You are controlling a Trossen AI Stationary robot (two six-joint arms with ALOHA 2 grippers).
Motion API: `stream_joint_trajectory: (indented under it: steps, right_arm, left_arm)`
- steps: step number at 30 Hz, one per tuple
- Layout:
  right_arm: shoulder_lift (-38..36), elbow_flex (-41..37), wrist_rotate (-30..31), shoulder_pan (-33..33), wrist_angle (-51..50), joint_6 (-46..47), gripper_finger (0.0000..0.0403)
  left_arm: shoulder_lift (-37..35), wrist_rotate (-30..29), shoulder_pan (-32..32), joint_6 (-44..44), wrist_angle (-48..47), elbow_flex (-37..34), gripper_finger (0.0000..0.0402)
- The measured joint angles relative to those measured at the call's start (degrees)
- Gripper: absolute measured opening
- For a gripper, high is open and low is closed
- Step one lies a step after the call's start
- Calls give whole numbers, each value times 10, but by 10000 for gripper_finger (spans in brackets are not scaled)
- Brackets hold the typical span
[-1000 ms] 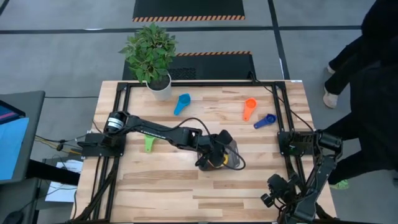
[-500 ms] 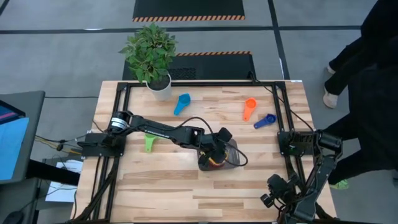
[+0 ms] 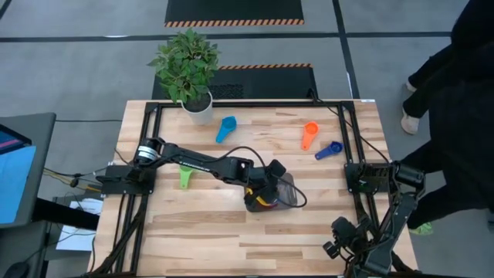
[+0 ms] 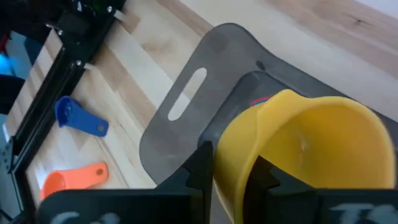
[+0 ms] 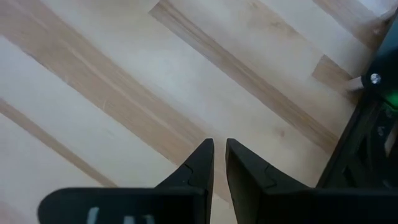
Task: Nest measuring cups in basket
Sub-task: Stack the yellow measuring cup on top of the blue measuring cup into the black bin
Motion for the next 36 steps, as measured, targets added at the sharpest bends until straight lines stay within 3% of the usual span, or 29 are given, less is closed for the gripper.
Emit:
stream_joint_trajectory:
  steps: [10, 16, 22, 27, 33, 36]
  right_arm:
    - [0, 0, 0, 0, 6, 0, 65]
    - [0, 0, 0, 0, 7, 0, 65]
    - [0, 0, 0, 0, 8, 0, 65]
    - [0, 0, 0, 0, 8, -1, 65]
    - [0, 0, 0, 0, 10, -7, 65]
    - [0, 0, 0, 0, 13, -21, 65]
  left_arm:
    - [0, -29, 2, -5, -4, 0, 83]
    - [0, -79, 2, -12, -3, 0, 94]
    - [0, -7, 0, -55, -1, 0, 94]
    - [0, 0, -7, -68, -6, 0, 94]
    - [-7, -108, -18, -34, 5, 6, 94]
    - [-10, -116, -18, -26, 15, 16, 94]
